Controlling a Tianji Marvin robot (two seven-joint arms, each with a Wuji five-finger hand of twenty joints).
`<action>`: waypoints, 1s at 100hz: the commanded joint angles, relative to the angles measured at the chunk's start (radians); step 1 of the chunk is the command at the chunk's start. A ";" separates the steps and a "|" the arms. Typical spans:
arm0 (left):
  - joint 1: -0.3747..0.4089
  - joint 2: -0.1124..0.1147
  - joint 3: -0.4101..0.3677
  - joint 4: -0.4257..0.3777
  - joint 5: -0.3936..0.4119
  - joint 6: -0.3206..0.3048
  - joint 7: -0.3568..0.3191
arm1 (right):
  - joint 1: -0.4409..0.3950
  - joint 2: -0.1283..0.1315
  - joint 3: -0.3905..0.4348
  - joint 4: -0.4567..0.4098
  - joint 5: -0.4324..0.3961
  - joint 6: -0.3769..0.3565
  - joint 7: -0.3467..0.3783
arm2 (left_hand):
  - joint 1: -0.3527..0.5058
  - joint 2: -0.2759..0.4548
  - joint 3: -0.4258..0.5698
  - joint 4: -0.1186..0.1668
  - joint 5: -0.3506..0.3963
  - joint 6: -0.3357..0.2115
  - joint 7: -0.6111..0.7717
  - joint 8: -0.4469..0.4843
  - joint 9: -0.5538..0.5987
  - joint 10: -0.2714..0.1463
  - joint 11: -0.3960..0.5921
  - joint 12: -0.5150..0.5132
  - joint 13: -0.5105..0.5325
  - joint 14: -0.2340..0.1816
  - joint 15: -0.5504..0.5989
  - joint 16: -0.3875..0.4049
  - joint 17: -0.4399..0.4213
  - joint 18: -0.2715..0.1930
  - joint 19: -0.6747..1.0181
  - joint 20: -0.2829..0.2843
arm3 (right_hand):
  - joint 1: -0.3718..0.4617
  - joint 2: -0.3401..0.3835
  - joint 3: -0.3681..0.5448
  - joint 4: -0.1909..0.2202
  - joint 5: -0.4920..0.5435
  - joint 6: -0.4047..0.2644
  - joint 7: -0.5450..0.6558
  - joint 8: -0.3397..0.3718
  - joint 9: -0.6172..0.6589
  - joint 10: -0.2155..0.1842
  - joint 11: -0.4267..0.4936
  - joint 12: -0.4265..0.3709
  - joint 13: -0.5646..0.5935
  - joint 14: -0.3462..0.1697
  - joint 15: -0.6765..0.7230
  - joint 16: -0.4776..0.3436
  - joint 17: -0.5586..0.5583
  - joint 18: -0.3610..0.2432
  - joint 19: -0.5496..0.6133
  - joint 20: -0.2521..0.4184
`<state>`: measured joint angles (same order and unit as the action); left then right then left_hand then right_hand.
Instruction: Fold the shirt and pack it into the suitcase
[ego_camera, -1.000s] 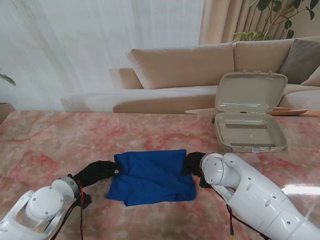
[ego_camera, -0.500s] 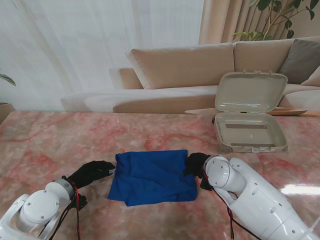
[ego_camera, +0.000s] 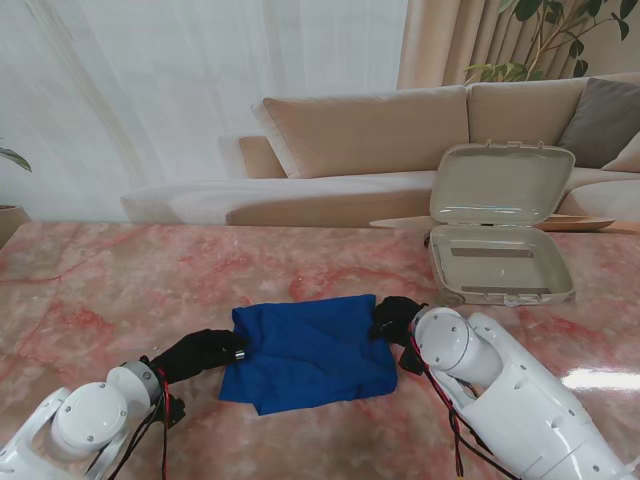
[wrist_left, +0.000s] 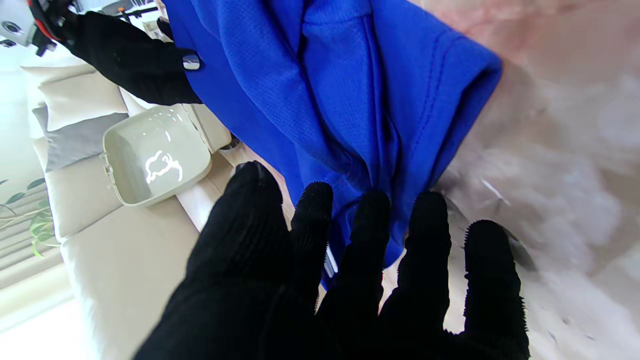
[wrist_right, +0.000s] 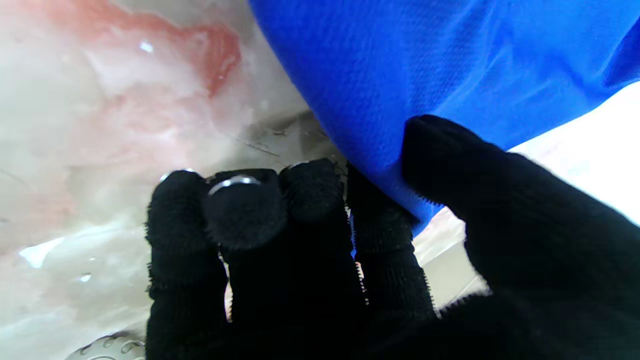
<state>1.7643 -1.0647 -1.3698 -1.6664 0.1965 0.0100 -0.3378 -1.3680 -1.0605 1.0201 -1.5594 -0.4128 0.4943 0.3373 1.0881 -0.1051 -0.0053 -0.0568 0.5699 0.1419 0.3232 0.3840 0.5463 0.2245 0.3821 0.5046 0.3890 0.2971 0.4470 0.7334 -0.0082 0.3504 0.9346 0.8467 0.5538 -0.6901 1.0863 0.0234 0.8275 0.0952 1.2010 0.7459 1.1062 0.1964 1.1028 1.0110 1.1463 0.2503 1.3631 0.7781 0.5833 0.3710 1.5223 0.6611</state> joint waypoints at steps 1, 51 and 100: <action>-0.008 0.000 0.017 0.024 -0.007 -0.001 -0.014 | 0.001 -0.006 0.005 0.001 0.005 0.012 0.010 | 0.035 0.022 -0.028 -0.002 0.009 -0.018 -0.005 0.010 0.008 -0.006 -0.013 -0.004 0.007 0.047 -0.026 -0.021 0.001 0.014 0.022 0.019 | -0.010 -0.024 0.080 0.075 0.044 -0.031 0.064 0.029 0.026 0.012 0.041 0.017 0.085 -0.051 0.071 0.010 0.033 0.016 0.090 0.018; -0.091 0.000 0.106 0.120 -0.074 -0.014 -0.047 | -0.014 -0.035 0.046 -0.049 0.092 0.056 -0.068 | 0.040 0.023 -0.027 -0.002 0.003 -0.018 -0.002 0.011 0.000 -0.008 -0.010 -0.003 0.001 0.045 -0.026 -0.020 -0.003 0.011 0.015 0.018 | -0.031 -0.067 0.142 0.143 0.083 -0.012 0.079 0.032 0.085 0.017 0.079 0.020 0.166 -0.208 0.307 0.054 0.299 -0.016 0.292 -0.014; -0.147 -0.010 0.161 0.176 -0.119 -0.031 -0.037 | -0.026 -0.060 0.037 -0.136 0.162 0.072 -0.132 | 0.040 0.025 -0.027 -0.001 -0.001 -0.017 -0.003 0.008 -0.001 -0.005 -0.010 -0.003 -0.001 0.047 -0.027 -0.021 -0.005 0.012 0.012 0.018 | -0.021 -0.071 0.133 0.184 0.089 0.011 0.073 0.034 0.100 0.026 0.087 0.015 0.167 -0.260 0.362 0.094 0.395 -0.022 0.339 -0.048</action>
<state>1.6053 -1.0693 -1.2254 -1.5302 0.0761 -0.0307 -0.3692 -1.3972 -1.1085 1.0665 -1.6796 -0.2612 0.5570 0.1933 1.0881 -0.1051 -0.0053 -0.0568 0.5699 0.1419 0.3232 0.3840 0.5463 0.2247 0.3821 0.5046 0.4053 0.2366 0.4730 0.7488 -0.0176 0.2150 1.0242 0.8809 0.5243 -0.7514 1.1533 0.1176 0.8782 0.1301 1.2247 0.7660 1.1751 0.1528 1.1838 1.0273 1.2586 0.1833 1.6223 0.8434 0.9394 0.3625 1.7466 0.6369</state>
